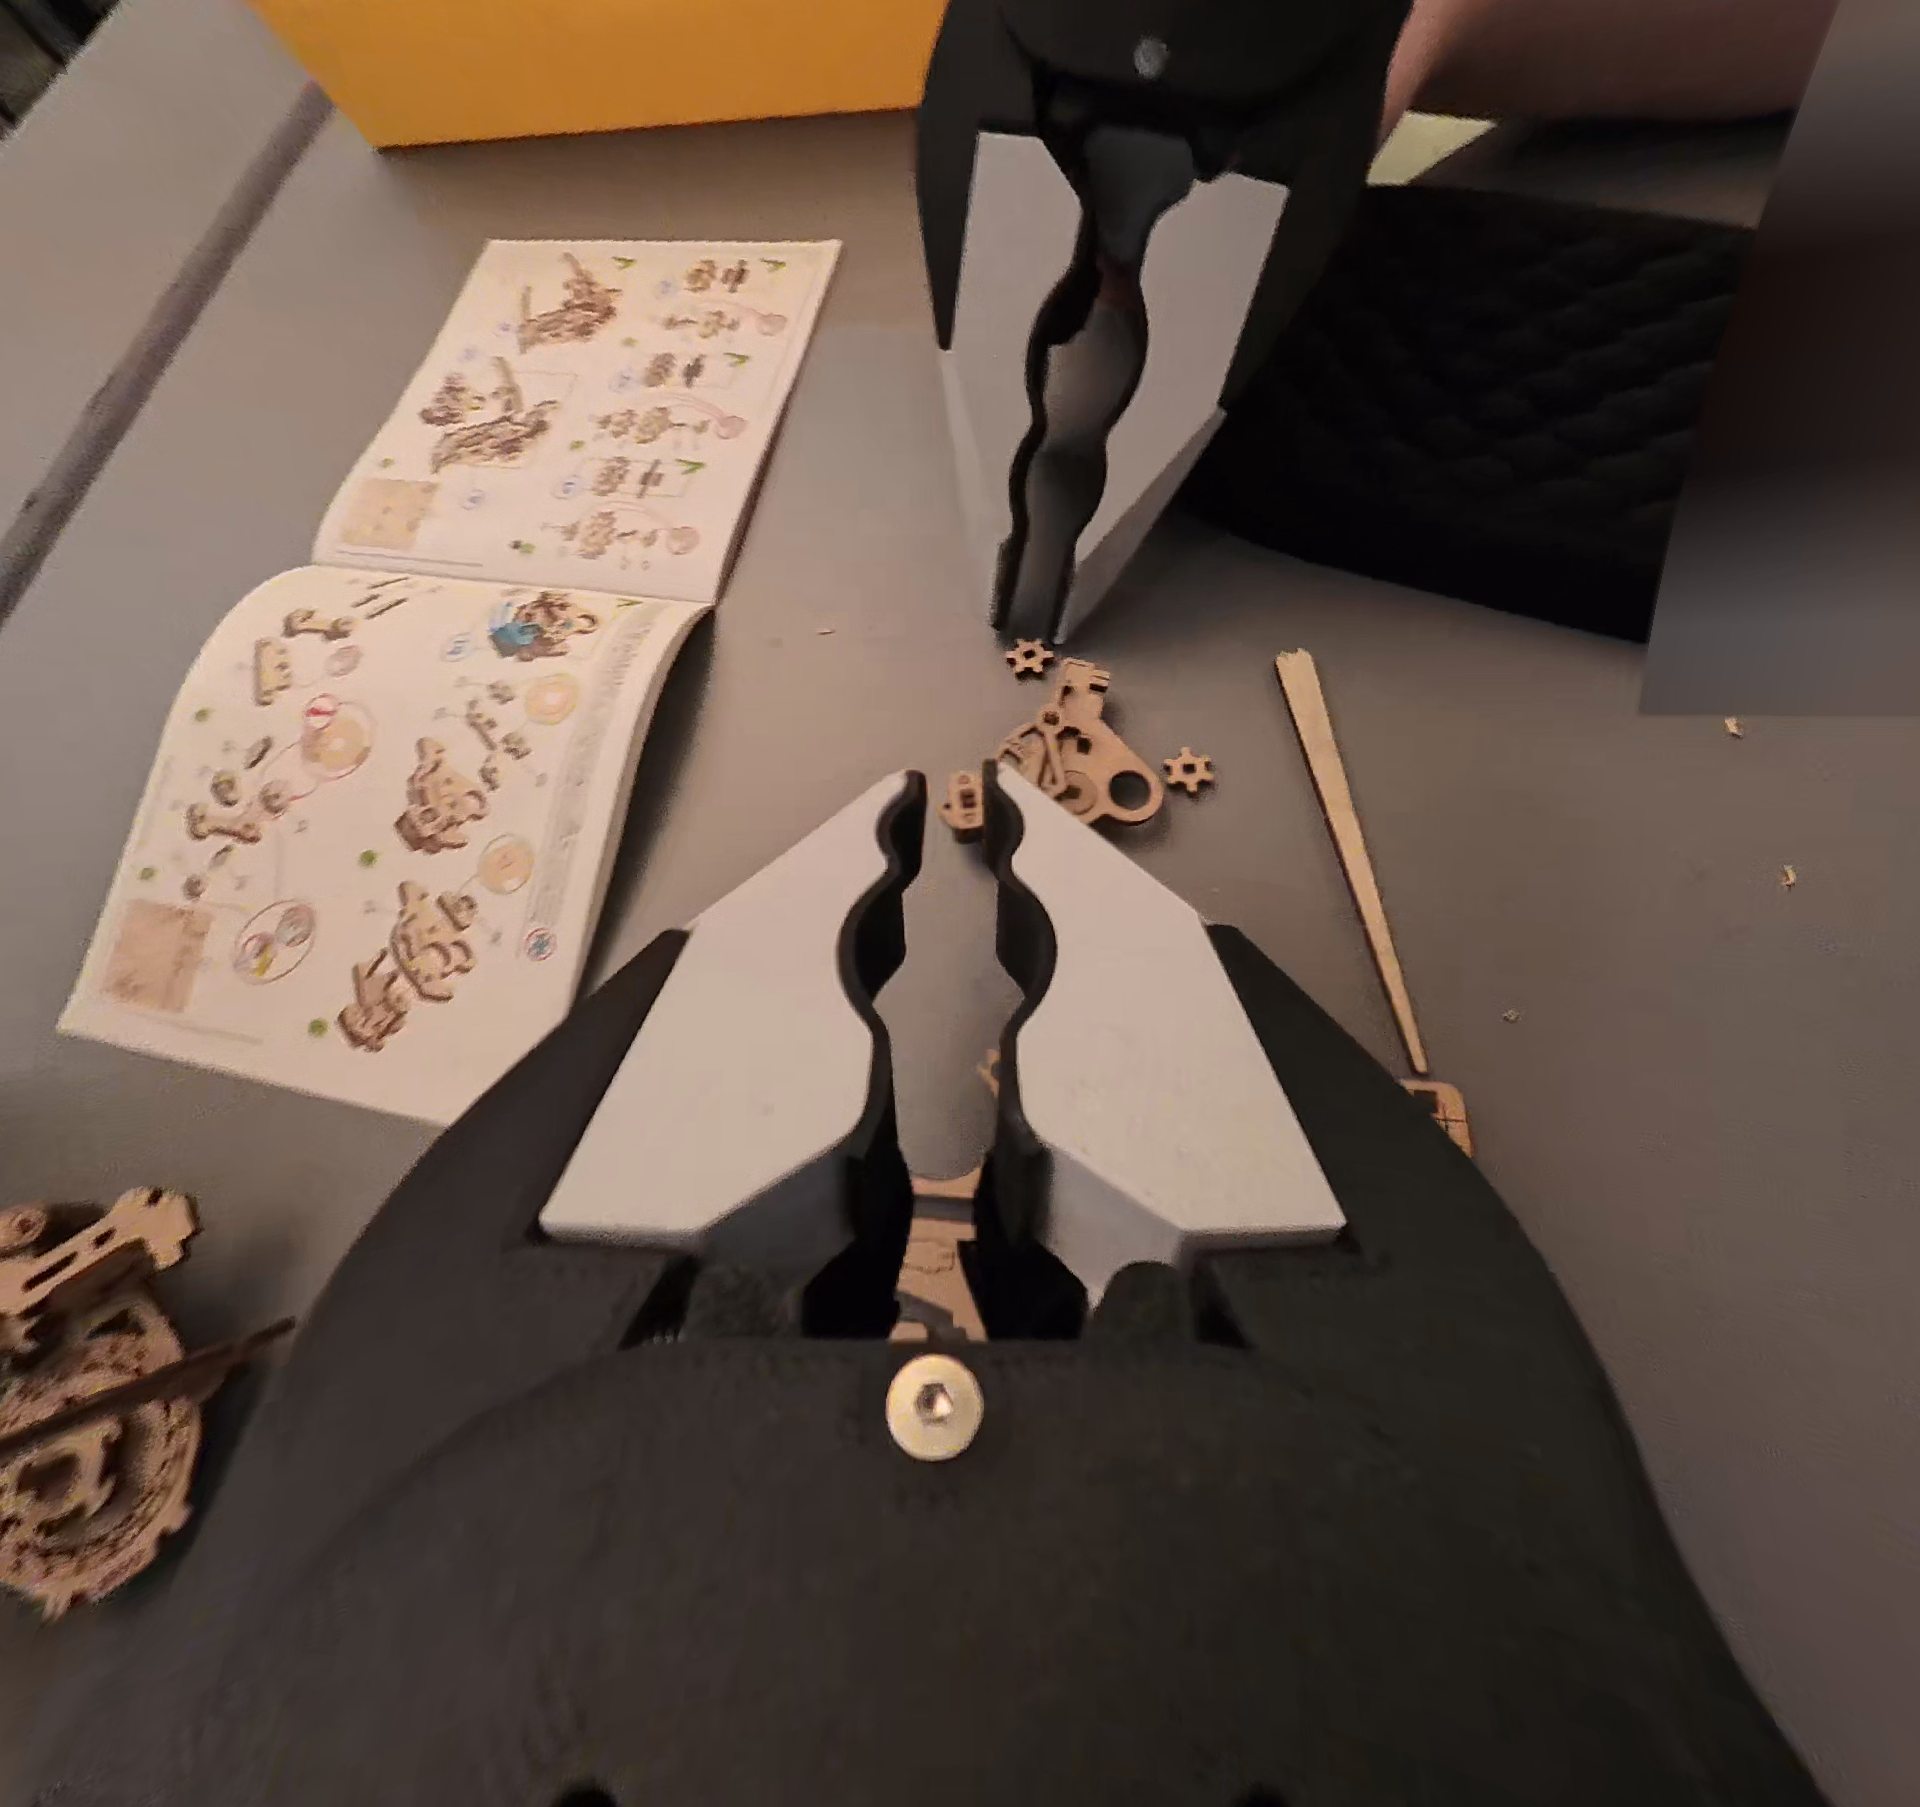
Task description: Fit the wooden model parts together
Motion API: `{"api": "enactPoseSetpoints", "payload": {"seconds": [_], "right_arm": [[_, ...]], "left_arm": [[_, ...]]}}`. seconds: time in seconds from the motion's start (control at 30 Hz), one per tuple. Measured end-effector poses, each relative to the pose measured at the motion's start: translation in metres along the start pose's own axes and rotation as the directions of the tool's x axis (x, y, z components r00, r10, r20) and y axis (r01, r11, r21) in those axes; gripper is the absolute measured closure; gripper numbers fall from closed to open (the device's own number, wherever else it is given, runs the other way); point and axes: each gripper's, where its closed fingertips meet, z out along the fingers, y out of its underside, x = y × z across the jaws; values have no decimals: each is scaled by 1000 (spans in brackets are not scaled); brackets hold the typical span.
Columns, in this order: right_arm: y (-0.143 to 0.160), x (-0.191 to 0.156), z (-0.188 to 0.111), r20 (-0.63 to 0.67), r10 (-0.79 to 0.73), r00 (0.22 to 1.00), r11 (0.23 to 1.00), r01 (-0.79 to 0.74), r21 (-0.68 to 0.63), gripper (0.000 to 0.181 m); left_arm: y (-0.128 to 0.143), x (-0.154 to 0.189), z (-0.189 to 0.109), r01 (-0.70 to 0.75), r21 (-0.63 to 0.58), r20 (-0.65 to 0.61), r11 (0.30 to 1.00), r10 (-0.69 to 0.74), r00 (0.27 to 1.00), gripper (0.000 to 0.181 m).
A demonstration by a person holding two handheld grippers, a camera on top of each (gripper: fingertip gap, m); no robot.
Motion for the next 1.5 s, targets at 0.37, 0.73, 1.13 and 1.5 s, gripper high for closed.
{"api": "enactPoseSetpoints", "payload": {"seconds": [0.37,0.73,1.13,1.5], "right_arm": [[-1,-4,3,56,22,998,1000,-22,-1,173],[-4,1,0,-26,-66,997,998,67,20,176],[-9,23,-16,-208,-141,968,983,162,88,176],[-9,17,-15,-211,-191,959,974,212,82,176]], "left_arm": [[7,-20,-8,133,3,54,991,-133,990,173],[8,-21,-10,206,16,32,978,-206,978,176],[19,-18,-5,276,-31,9,961,-276,961,177],[19,-27,-12,416,17,-40,909,-416,909,177]]}}
